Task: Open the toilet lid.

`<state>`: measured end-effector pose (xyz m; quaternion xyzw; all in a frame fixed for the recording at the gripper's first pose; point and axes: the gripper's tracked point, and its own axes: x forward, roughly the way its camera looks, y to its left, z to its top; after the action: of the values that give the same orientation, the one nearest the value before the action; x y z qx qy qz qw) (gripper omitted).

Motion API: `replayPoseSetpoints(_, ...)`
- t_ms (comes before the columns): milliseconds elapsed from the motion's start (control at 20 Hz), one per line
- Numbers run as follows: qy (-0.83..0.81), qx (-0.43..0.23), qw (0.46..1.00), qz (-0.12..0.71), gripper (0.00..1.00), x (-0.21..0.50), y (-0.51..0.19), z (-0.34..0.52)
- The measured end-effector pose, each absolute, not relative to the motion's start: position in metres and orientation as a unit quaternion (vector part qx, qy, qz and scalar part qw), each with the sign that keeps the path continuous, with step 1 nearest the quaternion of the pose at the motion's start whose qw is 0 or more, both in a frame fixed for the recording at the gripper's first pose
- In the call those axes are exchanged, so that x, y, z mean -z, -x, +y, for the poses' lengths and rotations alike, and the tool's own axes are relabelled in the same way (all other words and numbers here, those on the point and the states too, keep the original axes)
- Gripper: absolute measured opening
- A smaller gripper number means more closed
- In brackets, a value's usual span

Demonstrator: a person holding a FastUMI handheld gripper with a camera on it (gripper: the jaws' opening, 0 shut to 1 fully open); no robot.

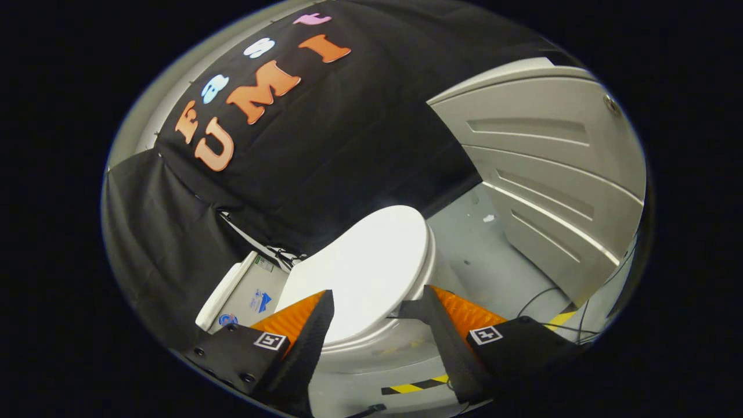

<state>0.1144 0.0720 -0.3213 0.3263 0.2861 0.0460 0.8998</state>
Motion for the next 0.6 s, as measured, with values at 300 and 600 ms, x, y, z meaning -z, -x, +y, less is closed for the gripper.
replayPoseSetpoints(300,-0.410,-0.031,0.855,0.316,0.98,0.344,-0.109,0.064)
replayPoseSetpoints(600,-0.479,0.032,0.830,0.284,0.98,0.351,-0.110,0.023)
